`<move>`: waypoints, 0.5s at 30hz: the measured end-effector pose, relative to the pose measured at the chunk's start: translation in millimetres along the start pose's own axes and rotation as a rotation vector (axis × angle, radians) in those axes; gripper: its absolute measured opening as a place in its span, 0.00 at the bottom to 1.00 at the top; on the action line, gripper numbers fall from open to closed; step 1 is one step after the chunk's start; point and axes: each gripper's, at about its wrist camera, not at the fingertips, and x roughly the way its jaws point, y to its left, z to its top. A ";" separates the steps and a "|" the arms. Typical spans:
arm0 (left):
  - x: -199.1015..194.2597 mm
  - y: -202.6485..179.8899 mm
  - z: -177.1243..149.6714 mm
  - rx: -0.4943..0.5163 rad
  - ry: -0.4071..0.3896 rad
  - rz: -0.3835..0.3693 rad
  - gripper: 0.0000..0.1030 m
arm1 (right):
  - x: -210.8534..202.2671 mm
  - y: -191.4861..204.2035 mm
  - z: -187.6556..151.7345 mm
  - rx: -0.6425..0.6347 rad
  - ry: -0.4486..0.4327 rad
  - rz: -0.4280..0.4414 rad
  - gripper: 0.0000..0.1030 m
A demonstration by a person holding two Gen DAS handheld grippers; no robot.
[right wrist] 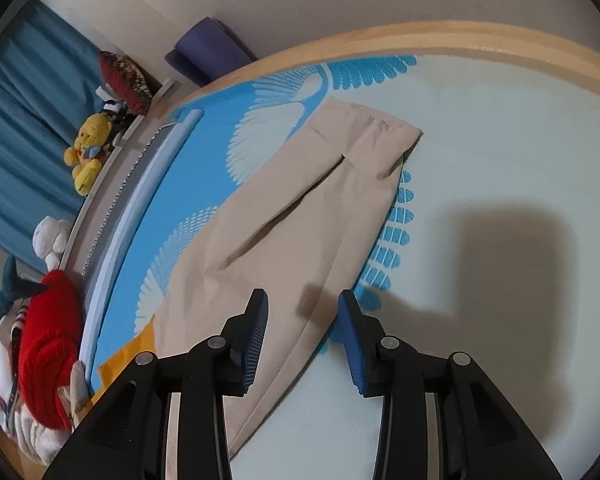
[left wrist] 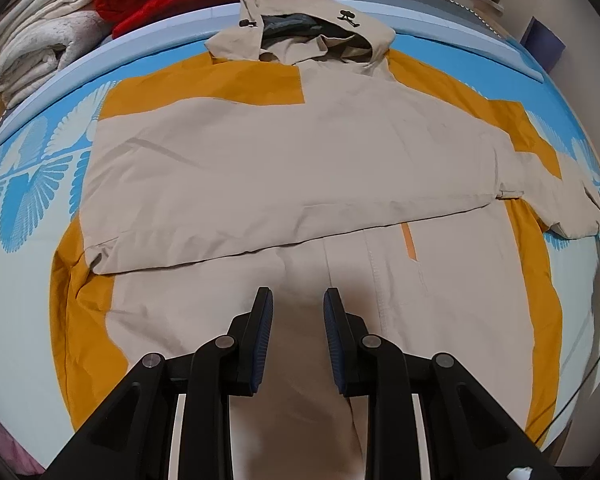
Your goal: Fold large clothes
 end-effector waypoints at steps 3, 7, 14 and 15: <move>0.9 0.1 -0.1 0.012 0.000 0.003 0.22 | 13.8 -9.5 4.8 0.052 -0.002 0.002 0.37; 1.8 3.3 0.1 0.014 0.002 0.011 0.22 | 20.7 -20.8 4.9 0.121 -0.053 0.023 0.37; -8.0 14.4 2.4 -0.002 -0.019 -0.001 0.22 | 17.6 -3.9 3.2 0.102 -0.112 -0.018 0.05; -10.2 16.9 2.7 -0.006 -0.024 -0.003 0.22 | 9.0 6.2 4.0 0.080 -0.148 -0.036 0.05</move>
